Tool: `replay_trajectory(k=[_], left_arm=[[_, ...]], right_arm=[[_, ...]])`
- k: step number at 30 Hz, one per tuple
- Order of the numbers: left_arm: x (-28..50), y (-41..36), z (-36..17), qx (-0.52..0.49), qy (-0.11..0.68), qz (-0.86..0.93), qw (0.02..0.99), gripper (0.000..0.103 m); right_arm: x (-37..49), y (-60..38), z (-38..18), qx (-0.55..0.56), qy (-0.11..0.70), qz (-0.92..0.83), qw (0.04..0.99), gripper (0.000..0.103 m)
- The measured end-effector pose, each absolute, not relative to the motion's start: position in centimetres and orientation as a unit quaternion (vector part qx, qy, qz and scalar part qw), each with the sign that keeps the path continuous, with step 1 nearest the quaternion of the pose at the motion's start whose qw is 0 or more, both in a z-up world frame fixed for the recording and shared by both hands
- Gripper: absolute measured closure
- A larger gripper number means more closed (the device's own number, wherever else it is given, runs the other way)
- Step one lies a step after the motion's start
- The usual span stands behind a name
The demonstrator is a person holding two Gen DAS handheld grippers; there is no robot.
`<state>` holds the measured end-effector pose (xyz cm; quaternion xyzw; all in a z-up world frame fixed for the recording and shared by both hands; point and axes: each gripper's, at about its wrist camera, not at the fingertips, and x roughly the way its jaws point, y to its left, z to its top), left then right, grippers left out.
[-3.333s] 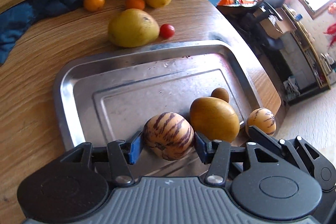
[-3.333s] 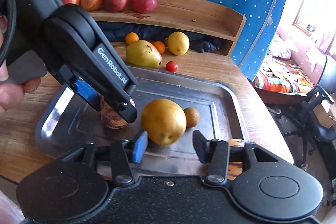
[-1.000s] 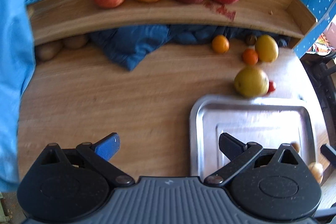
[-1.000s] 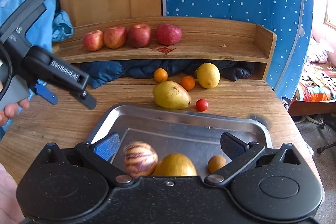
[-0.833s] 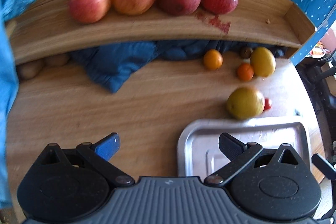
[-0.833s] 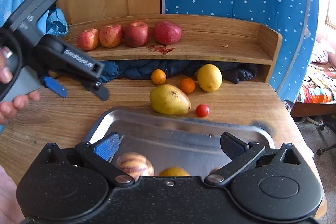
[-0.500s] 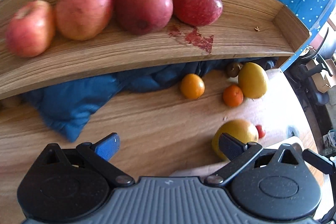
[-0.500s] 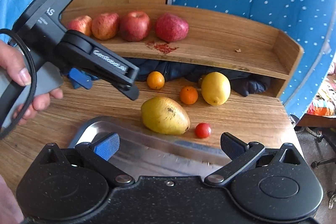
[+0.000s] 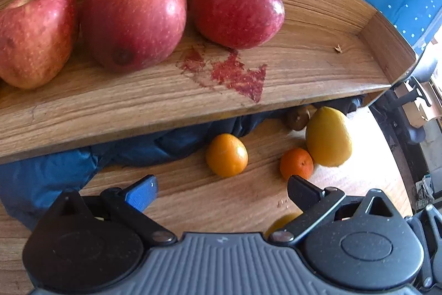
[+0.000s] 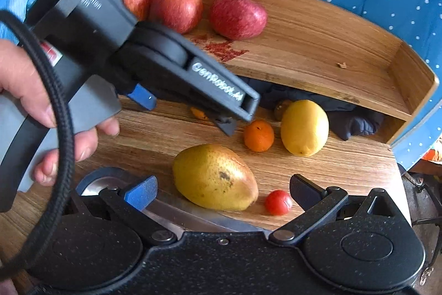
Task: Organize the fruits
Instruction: 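Grasp the orange tangerine with left tool while right tool grasps the yellow pear, then release the tangerine onto the tray with left tool while right tool drops the pear there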
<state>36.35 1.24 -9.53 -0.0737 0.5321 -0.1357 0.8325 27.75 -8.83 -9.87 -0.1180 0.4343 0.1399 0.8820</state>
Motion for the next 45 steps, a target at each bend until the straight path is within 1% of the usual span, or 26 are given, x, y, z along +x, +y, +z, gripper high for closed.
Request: replay_trajectory(k=[7,9,13,15,21,23,25,26,32,45], left_arm=[[36.5,1.3,-9.6,-0.103,0.516,-0.135,0.839,0.014],[36.6,1.5,-9.6,-0.110,0.512,-0.132,0.842,0.021],[37.0,1.4,-9.6,-0.117,0.505,-0.125,0.846,0.028],[37.0,1.3,-9.6,-0.115,0.501,-0.124,0.849,0.034],[36.8,1.6,-9.4,-0.111,0.495,-0.124,0.853,0.049],[36.7,1.6,-9.4,-0.109,0.493,-0.123,0.854,0.052],[36.7,1.7,-9.4,-0.110,0.493,-0.124,0.854,0.059],[36.7,1.7,-9.4,-0.112,0.494,-0.125,0.853,0.064],[36.5,1.9,-9.3,-0.118,0.496,-0.126,0.851,0.066],[34.3,2.7,-7.8,-0.114,0.489,-0.123,0.856,0.067]], right_arm=[[28.7,-8.5,-10.5,-0.118,0.437,0.126,0.883,0.012],[29.1,-8.6,-10.7,-0.115,0.439,0.123,0.882,0.014],[29.7,-8.6,-11.0,-0.106,0.445,0.128,0.880,0.017],[29.9,-8.5,-11.1,-0.109,0.447,0.132,0.878,0.019],[30.1,-8.2,-11.6,-0.108,0.452,0.142,0.874,0.028],[30.1,-8.1,-11.7,-0.105,0.453,0.148,0.873,0.032],[30.1,-8.1,-11.7,-0.106,0.451,0.148,0.874,0.033],[30.1,-8.1,-11.7,-0.106,0.451,0.148,0.874,0.033],[29.7,-8.1,-11.7,-0.107,0.444,0.147,0.877,0.033],[27.5,-7.9,-10.5,-0.125,0.409,0.150,0.892,0.034]])
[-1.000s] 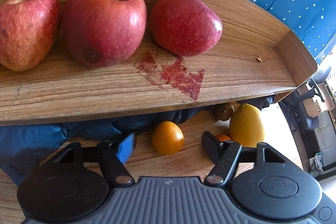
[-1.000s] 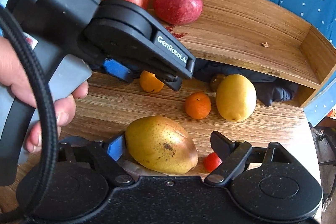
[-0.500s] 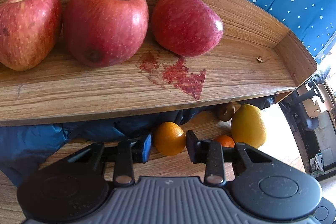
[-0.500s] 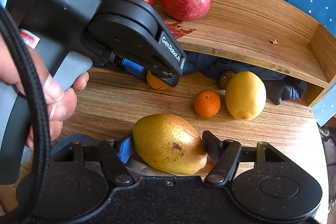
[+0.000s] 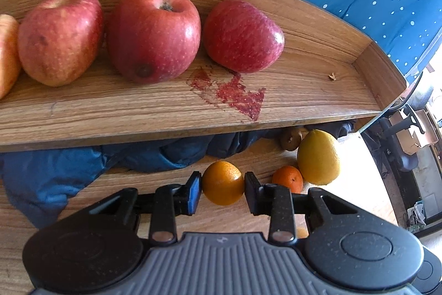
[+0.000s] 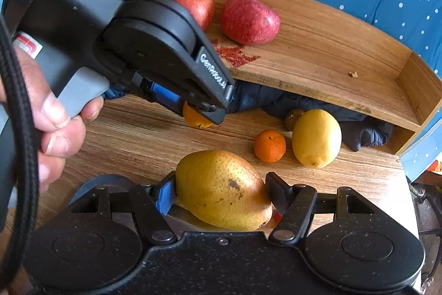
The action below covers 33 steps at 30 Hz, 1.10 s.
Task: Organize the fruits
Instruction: 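Release the tangerine onto the tray with left tool while right tool drops the pear there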
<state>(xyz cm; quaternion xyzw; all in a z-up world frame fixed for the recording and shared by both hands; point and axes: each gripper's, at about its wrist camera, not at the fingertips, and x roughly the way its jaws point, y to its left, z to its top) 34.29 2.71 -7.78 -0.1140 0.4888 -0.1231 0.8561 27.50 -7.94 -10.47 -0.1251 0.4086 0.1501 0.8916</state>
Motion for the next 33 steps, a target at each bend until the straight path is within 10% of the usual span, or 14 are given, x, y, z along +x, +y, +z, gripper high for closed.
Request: replay_trajectory(k=[19,22,33], left_arm=[[27.5,1.6,-5.8,-0.087,0.496,-0.133,0.853,0.067],[26.1,1.2,-5.9,-0.080,0.504,-0.138,0.849,0.067],[23.0,0.3,-7.6,-0.071,0.547,-0.131,0.824,0.066]], right_arm=[[20.9,-12.4,-8.4,-0.097,0.392,0.103,0.909,0.037],[19.9,-13.3,-8.4,-0.085,0.399,0.096,0.908,0.062],[18.0,-14.6,-8.7,-0.070,0.402,0.080,0.909,0.060]])
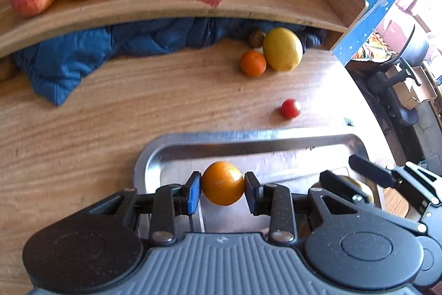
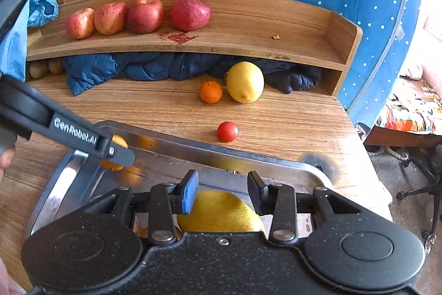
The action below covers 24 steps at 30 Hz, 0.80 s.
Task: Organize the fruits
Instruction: 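Release the tangerine onto the tray with left tool while right tool drops the pear there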
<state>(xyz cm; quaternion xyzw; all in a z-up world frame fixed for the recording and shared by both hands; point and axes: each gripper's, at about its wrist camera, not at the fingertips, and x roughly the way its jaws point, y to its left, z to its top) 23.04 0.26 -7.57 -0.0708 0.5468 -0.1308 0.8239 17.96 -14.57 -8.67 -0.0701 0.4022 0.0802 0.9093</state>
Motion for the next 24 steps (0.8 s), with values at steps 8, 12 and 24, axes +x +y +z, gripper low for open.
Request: replay_trajectory(k=[8,12,24], left_arm=[[21.8,0.8,-7.7,-0.073,0.555,-0.111,0.821,0.055],[20.7,1.2,-6.8,-0.072,0.547,-0.096,0.828,0.039],[15.4,2.3,-5.2,-0.062,0.537,-0.062,0.839,0.004]], right_arm=[[15.8,-15.3,-7.9,-0.057,0.388,0.065,0.917,0.032],[14.0,-15.7,-7.2,-0.044,0.378,0.060,0.923,0.019],[7.7,-16.3,-6.1,-0.014,0.364,0.055,0.930,0.001]])
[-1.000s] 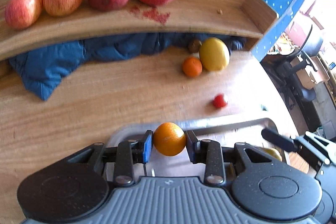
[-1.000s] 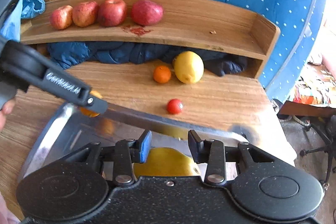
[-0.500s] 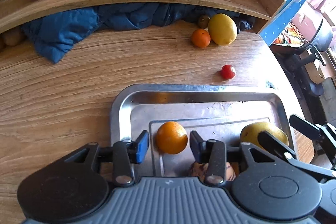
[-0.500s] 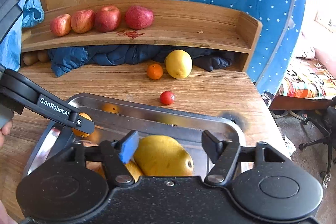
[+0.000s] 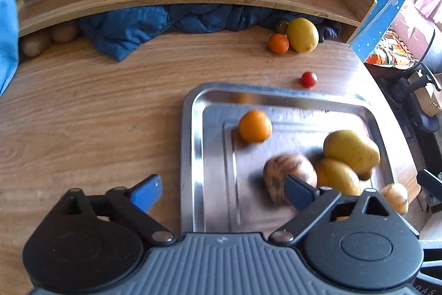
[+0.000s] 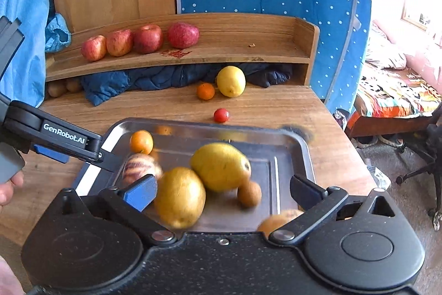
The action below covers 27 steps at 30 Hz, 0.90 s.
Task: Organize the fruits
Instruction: 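Release the tangerine onto the tray with left tool while right tool drops the pear there, then withdraw both open tools from the tray toward the fruits under the shelf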
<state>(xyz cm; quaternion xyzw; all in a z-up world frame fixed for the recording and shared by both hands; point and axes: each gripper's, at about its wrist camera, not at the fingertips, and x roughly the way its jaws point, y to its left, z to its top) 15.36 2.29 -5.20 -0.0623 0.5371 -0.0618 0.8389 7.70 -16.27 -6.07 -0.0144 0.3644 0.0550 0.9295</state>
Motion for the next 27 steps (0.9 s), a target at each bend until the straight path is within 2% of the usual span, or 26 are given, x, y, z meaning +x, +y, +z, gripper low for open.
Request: replay_trajectory(k=[13,27], left_arm=[[9.5,1.6,-5.4,-0.051,0.548,-0.055,0.833,0.001],[8.5,0.7,-4.2,-0.031,0.547,-0.064,0.834,0.001]], right_arm=[[2.7,-16.8,-6.2,-0.005,0.373,0.050,0.926,0.001],[2.4,-17.0,-5.4,0.007,0.361,0.058,0.931,0.001]])
